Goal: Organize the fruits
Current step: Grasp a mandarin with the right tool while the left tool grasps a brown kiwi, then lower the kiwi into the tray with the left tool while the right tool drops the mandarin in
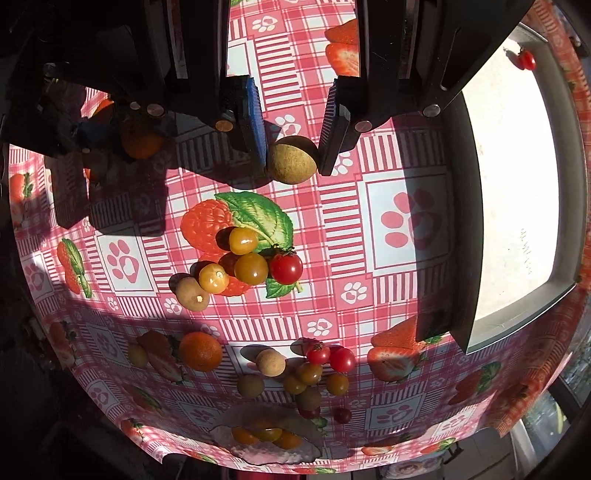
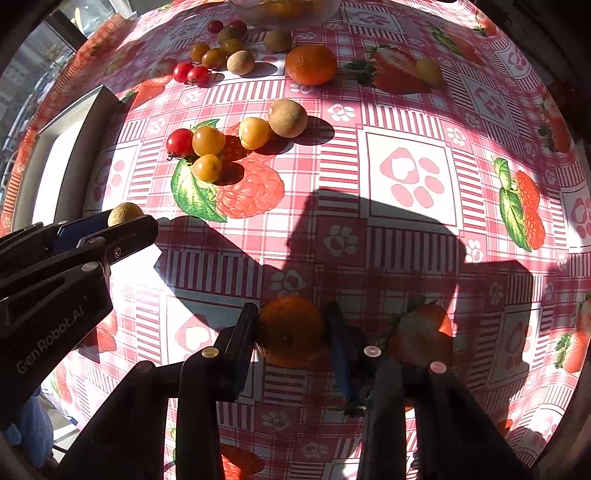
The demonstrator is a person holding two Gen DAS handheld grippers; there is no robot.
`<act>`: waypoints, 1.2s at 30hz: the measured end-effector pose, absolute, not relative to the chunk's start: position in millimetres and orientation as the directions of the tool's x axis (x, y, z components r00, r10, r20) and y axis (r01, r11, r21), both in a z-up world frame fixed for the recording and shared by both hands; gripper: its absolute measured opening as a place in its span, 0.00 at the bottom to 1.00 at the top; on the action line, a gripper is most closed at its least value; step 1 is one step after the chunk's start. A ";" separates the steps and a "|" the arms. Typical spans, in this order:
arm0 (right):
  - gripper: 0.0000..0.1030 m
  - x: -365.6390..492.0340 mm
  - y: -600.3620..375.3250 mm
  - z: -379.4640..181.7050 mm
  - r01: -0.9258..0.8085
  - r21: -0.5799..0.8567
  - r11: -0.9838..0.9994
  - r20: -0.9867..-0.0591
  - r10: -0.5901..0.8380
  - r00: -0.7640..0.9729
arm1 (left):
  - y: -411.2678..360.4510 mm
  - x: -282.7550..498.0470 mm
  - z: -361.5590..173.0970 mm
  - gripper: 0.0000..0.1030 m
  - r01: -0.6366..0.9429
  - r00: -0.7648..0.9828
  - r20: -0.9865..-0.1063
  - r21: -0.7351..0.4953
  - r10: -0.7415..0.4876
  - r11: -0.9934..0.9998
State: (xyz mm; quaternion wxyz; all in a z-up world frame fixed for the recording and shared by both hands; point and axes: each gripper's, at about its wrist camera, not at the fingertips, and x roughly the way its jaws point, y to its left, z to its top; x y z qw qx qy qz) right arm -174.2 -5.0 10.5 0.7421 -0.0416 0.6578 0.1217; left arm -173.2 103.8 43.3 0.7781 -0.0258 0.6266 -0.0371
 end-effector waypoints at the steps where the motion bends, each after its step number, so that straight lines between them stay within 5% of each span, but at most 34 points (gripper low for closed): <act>1: 0.39 -175.3 -5.5 12.3 -0.232 0.097 0.968 -0.987 0.124 0.103 | 105.2 -177.0 45.2 0.28 0.022 0.212 -0.973 -0.088 -0.091 0.996; 36: 0.39 -181.0 81.9 85.9 -0.407 0.159 0.899 -0.964 0.231 0.133 | 252.3 -256.2 99.3 0.28 -0.286 0.321 -0.947 -0.091 0.006 0.954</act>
